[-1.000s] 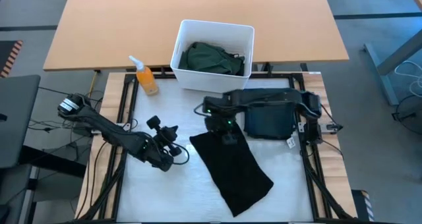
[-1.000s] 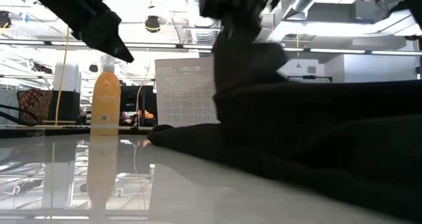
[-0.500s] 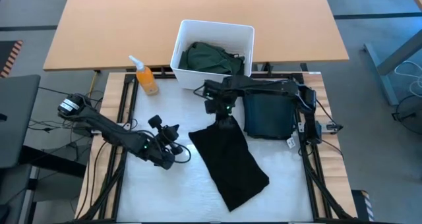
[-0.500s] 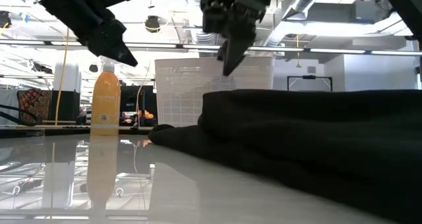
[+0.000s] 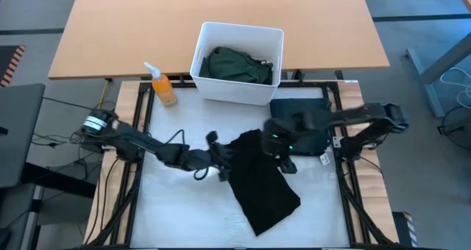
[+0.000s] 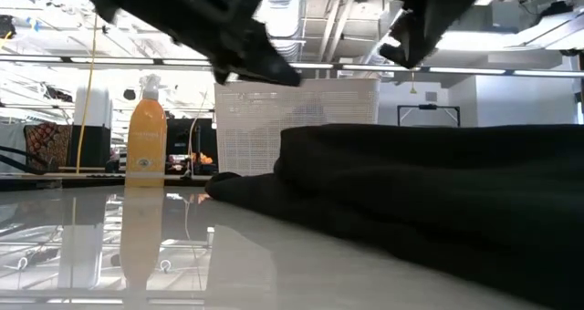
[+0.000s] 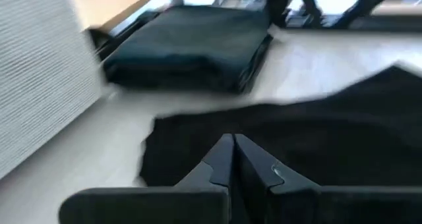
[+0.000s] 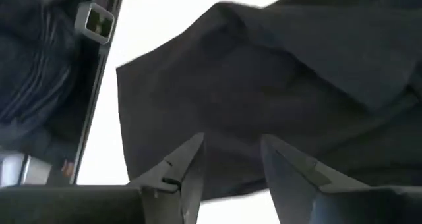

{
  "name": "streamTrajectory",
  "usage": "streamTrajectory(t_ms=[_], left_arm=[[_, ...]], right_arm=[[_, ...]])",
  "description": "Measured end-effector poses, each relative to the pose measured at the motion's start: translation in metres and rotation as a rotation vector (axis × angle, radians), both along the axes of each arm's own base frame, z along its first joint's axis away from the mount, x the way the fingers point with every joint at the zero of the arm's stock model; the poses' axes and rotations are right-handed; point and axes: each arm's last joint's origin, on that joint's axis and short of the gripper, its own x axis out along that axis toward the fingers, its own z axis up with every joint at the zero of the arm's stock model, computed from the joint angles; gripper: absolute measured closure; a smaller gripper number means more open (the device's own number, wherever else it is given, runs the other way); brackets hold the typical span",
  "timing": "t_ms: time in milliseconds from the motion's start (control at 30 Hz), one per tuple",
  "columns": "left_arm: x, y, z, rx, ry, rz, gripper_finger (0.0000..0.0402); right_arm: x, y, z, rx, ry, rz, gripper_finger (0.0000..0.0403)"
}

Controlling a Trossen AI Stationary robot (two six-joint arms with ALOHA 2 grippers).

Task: Fold laundry
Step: Fold the black t-shirt

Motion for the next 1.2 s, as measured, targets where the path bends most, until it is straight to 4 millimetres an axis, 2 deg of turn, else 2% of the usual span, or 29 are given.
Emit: streamTrajectory(t_ms=[133,300,500,633,800,967,1200], left_arm=[[0.026,0.004,-0.009,-0.015,-0.02,-0.042,0.0372],[0.06,0.011,-0.018,-0.156,0.076,0.008,0.0304],[0.095,0.008,-0.016,-0.218,0.247,0.091,0.0216],[0.11,0.008,-0.011,-0.207,0.362,0.218,0.018],[0.123,0.006,-0.001,-0.198,0.476,0.274,0.0171],[0.13,0.005,-0.002,-0.2,0.532,0.317,0.0172],[0.124,0.006,-0.01,-0.268,0.569,0.355,0.0172]], right_arm=[[-0.031,0.019,-0.022,0.005,-0.129,-0.075,0.0244],[-0.057,0.039,-0.045,-0.011,-0.226,-0.087,0.0254],[-0.07,0.054,-0.058,-0.073,-0.287,-0.069,0.0264],[-0.071,0.062,-0.058,-0.131,-0.329,-0.033,0.027],[-0.074,0.071,-0.057,-0.16,-0.364,0.033,0.0274],[-0.077,0.076,-0.057,-0.172,-0.377,0.082,0.0276],[-0.077,0.076,-0.057,-0.195,-0.387,0.107,0.0276]])
